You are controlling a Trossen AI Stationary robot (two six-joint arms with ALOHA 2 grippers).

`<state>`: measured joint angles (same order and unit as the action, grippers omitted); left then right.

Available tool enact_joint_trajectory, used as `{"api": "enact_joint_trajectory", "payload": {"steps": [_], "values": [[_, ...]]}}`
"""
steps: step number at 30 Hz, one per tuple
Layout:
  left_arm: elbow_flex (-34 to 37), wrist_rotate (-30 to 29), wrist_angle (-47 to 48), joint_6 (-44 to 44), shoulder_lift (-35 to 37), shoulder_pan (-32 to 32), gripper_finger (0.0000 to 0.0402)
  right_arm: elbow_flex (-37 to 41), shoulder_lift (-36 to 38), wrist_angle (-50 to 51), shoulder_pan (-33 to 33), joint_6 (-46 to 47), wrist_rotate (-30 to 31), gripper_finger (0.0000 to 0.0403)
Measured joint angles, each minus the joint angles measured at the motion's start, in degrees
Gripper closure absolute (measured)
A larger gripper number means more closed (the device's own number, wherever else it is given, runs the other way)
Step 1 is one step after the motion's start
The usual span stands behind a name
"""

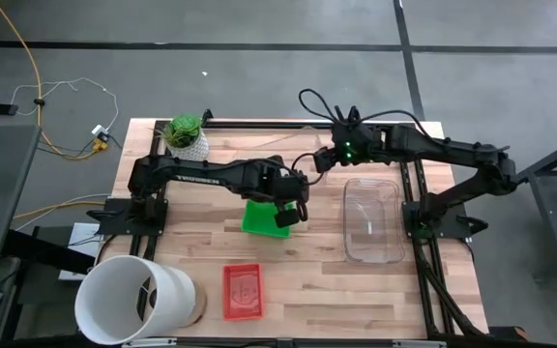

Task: Stack baskets by color
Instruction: Stack the left transparent bin on the right transparent bin

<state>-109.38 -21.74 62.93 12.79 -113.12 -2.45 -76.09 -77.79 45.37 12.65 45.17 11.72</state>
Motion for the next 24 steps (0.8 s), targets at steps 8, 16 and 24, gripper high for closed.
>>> {"api": "enact_joint_trajectory", "payload": {"steps": [8, 16, 24], "values": [[0.04, 1.78, -5.61, -5.80, 0.02, 0.77, 0.0401, 0.00, -2.83, 5.91, 2.13, 0.00, -0.72, 0.0208], [0.04, 1.42, -7.18, -5.71, 0.02, 1.00, 0.0401, 0.04, -2.81, 6.77, 2.24, -0.67, 1.55, 0.0376], [-4.20, 4.33, -6.39, -4.57, 0.02, -0.21, 0.0358, 0.04, -1.98, 7.53, 3.49, -3.06, 3.95, 0.0399]]}}
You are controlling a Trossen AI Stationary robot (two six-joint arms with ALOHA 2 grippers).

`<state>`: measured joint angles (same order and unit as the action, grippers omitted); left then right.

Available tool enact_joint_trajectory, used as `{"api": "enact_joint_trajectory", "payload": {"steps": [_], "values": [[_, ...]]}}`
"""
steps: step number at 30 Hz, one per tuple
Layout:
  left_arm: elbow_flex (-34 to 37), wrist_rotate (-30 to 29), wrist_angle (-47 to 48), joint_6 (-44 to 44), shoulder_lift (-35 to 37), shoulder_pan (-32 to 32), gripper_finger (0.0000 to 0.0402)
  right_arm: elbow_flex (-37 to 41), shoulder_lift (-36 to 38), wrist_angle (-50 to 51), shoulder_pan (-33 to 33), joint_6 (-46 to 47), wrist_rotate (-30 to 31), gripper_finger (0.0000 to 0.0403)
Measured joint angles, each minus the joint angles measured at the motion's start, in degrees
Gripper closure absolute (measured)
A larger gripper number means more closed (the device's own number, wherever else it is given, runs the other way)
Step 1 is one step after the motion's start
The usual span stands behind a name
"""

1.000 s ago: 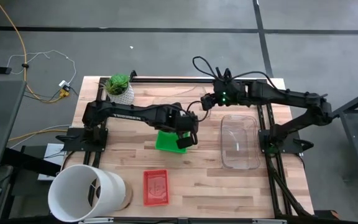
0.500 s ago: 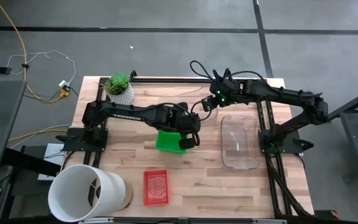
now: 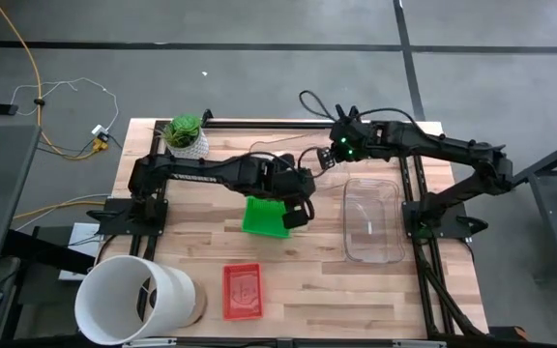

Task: Stack baskets by color
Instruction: Stack the left transparent bin on the right transparent bin

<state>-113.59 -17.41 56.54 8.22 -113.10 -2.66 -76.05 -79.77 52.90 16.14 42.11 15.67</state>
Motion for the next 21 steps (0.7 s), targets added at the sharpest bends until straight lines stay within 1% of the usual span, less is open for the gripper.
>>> {"api": "enact_joint_trajectory", "payload": {"steps": [5, 7, 11, 15, 21], "values": [[-6.18, -0.33, 1.35, 0.09, 0.66, -0.69, 0.0293, 0.00, 3.30, 0.45, 2.99, -2.31, -0.31, 0.0401], [-9.14, -0.34, 3.41, 0.11, 0.66, -0.76, 0.0270, 0.04, 5.03, 2.14, 4.48, -3.41, -0.14, 0.0402], [-14.27, -0.37, 6.12, 0.11, 0.66, -0.74, 0.0236, 0.07, 8.53, 5.90, 7.24, -4.42, 0.16, 0.0402], [-18.09, 0.09, 6.60, -0.27, 0.83, -0.69, 0.0221, 0.07, 10.76, 10.05, 8.73, -4.91, 2.32, 0.0402], [-18.46, 0.06, 4.93, -0.37, 5.19, -0.66, 0.0224, 0.07, 13.59, 12.77, 9.00, -8.61, 1.71, 0.0402]]}}
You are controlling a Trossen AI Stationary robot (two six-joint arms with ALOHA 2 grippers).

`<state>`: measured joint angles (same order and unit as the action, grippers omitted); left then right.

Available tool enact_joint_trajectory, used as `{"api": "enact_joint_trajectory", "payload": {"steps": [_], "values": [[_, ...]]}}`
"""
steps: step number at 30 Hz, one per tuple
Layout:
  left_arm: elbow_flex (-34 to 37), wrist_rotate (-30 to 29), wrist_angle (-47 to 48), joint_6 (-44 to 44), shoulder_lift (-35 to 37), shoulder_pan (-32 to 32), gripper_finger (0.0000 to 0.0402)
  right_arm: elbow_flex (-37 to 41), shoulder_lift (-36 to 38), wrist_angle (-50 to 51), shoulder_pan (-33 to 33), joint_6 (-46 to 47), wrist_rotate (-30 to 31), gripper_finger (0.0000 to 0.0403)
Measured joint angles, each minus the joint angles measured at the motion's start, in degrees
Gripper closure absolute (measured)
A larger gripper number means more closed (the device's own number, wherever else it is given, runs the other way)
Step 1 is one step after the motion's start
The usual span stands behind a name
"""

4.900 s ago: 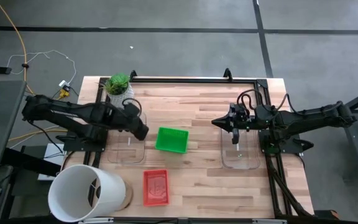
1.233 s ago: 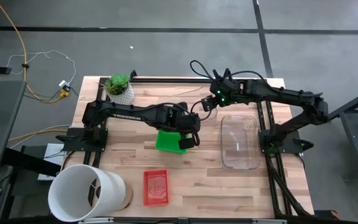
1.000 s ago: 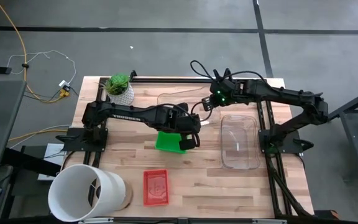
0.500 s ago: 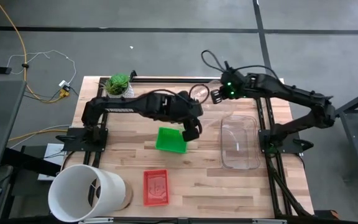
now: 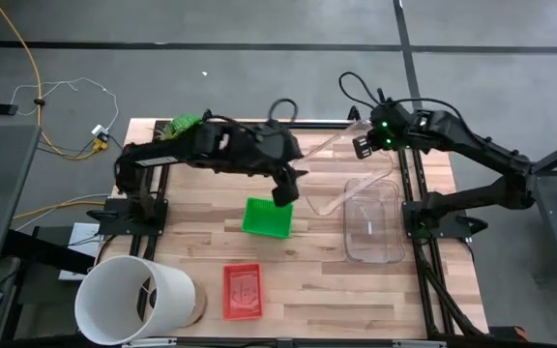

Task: Stack baskets by color
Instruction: Stack the left transparent bin on the right transparent bin

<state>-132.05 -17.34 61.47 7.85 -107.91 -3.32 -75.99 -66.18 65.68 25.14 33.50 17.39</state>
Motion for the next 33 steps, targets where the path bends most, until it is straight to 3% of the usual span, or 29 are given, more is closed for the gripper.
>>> {"api": "enact_joint_trajectory", "payload": {"steps": [4, 8, 14, 17, 23, 33], "values": [[1.52, -0.82, 0.06, -0.06, 4.55, 1.03, 0.0225, 0.00, 2.56, -0.34, 0.01, -5.16, -3.05, 0.0403], [8.30, -5.83, -3.87, -0.45, 11.55, 3.85, 0.0225, -0.02, 6.09, -0.34, 0.02, -8.83, -8.17, 0.0403], [26.98, -9.09, -18.97, -0.52, 24.42, 6.99, 0.0225, -0.45, 10.86, 0.22, 0.01, -19.35, -19.61, 0.0403], [37.05, -8.83, -29.45, 0.08, 29.98, 8.06, 0.0225, -4.26, 9.91, 6.08, -0.47, -26.10, -23.91, 0.0403], [51.09, -8.24, -44.24, 1.36, 37.00, 10.04, 0.0225, -14.50, 1.00, 23.99, -1.63, -37.23, -21.57, 0.0403], [54.40, -8.28, -46.77, 5.03, 38.13, 12.50, 0.0225, -12.30, -5.35, 24.25, -0.79, -52.35, -20.52, 0.0403]]}}
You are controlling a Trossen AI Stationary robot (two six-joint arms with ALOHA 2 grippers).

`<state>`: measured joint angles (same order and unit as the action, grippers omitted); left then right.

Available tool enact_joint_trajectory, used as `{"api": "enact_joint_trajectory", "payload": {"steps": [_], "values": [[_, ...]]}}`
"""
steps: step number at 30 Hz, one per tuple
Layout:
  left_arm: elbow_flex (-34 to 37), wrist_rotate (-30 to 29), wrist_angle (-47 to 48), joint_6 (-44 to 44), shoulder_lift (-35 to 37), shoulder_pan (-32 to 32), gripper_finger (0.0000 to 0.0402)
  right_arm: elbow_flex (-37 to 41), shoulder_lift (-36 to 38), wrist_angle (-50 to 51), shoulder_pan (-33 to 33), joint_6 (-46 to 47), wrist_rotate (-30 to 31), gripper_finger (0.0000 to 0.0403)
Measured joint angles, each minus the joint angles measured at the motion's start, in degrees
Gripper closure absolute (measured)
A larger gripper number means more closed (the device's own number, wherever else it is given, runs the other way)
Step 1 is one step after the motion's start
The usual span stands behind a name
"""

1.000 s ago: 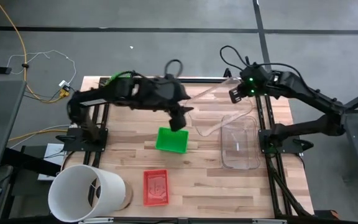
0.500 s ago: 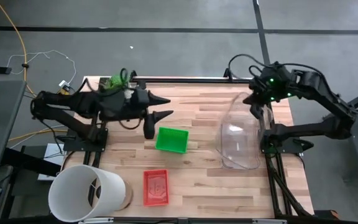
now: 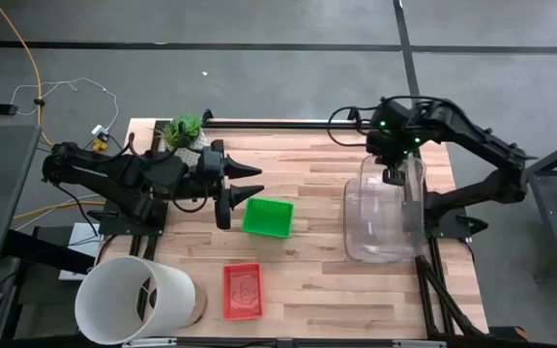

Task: Stack baskets by color
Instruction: Stack the left transparent bin on the right transparent bin

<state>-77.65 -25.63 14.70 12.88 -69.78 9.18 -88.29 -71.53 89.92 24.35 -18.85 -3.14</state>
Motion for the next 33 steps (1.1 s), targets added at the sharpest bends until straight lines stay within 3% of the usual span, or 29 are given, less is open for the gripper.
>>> {"api": "enact_joint_trajectory", "payload": {"steps": [6, 10, 33], "values": [[0.00, -0.57, 0.00, 0.00, 0.00, 0.03, 0.0225, 3.74, -1.28, -0.85, 0.12, -4.76, -0.76, 0.0403], [0.00, -0.59, 0.00, 0.02, -0.02, 0.03, 0.0225, 6.33, -1.37, -4.28, 0.14, -3.74, -4.08, 0.0403], [0.00, -0.55, 0.05, 0.00, -0.04, -0.17, 0.0225, 20.54, -1.35, -15.02, -0.01, -3.90, -10.49, 0.0403]]}}
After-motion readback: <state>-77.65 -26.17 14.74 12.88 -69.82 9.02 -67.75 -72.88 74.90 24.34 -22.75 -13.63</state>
